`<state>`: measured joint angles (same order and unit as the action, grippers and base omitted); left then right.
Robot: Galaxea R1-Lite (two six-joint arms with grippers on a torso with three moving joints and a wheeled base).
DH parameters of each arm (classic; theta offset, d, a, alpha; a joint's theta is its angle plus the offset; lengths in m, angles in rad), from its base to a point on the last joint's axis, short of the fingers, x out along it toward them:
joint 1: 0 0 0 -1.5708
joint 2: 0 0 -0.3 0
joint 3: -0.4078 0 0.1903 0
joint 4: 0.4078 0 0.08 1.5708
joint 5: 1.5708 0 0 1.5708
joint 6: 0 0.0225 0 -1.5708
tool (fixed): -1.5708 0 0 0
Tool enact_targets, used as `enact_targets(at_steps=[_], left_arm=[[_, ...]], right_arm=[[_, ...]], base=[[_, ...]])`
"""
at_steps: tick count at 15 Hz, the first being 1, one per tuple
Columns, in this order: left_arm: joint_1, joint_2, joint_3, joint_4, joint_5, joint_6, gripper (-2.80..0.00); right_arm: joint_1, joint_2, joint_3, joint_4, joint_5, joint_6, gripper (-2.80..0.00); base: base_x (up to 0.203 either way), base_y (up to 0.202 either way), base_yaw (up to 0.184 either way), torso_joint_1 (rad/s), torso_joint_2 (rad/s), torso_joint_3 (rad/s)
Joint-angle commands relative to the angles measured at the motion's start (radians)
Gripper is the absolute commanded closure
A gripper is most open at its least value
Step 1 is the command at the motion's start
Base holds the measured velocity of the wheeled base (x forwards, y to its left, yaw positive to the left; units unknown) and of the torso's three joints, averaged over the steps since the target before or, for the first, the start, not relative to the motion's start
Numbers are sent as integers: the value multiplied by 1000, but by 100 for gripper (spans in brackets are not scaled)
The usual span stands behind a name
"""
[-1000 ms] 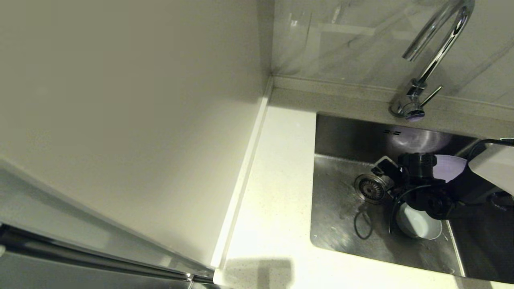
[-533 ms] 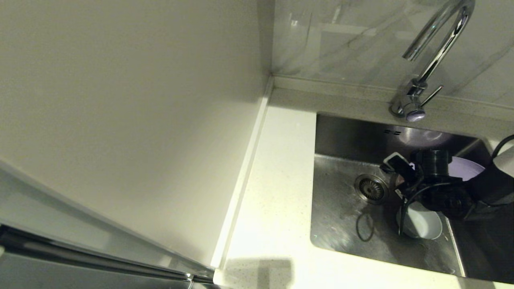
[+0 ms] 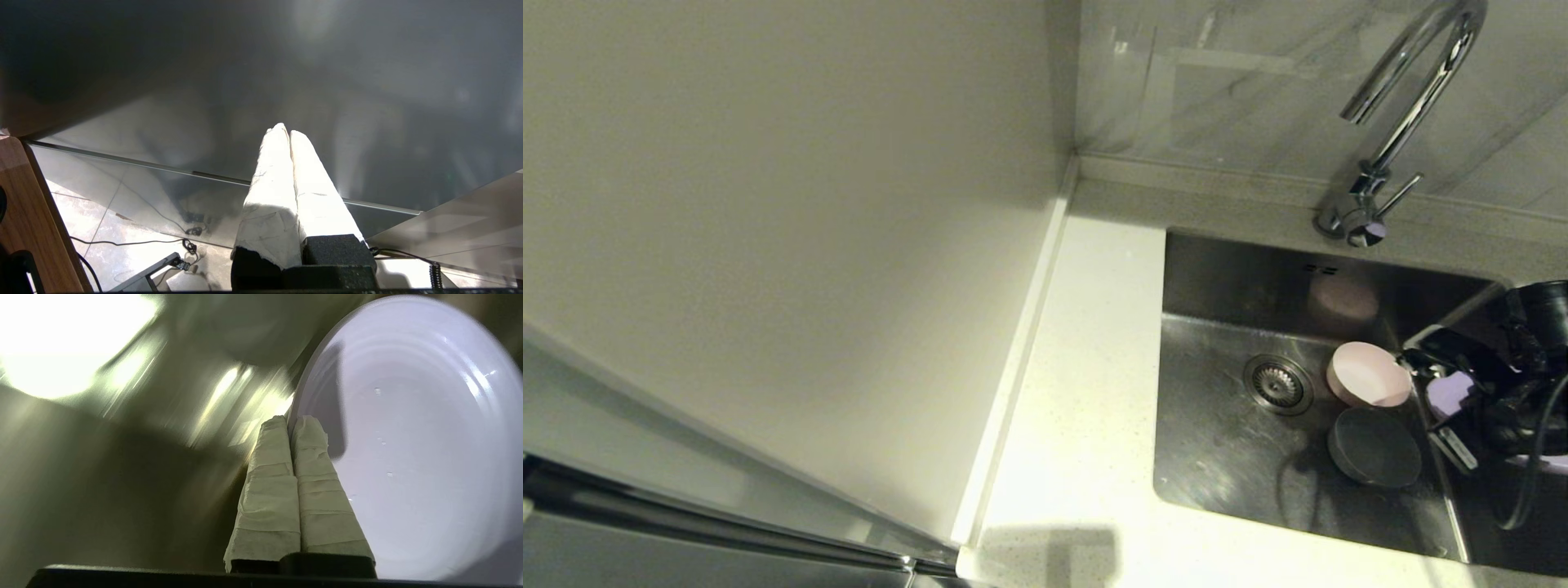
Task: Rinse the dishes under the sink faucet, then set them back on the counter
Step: Put a plate back to the table from the sink
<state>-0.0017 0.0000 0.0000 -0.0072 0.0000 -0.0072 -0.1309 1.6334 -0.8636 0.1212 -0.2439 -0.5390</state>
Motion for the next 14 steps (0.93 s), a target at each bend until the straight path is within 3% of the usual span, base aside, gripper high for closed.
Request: enact_targets(at_steps=[1,3,5,9,14], left_arm=[[0,0,3,0,0,0,0],[0,0,3,0,0,0,0],[0,0,3,0,0,0,0],[0,0,3,0,0,0,0],[0,0,3,0,0,0,0]], right_arm=[[-13,-218,-13,378,64,-3,0],[9,-303,-16,490,92,-6,0],[31,-351,-15,511,98,-20,0],[42,-426,-19,510,132,-137,0],[68,-538,-5,419,124,-601,0]], base=[[0,0,0,0,0,0],[0,0,0,0,0,0],[0,0,0,0,0,0],[0,0,0,0,0,0],[0,0,0,0,0,0]])
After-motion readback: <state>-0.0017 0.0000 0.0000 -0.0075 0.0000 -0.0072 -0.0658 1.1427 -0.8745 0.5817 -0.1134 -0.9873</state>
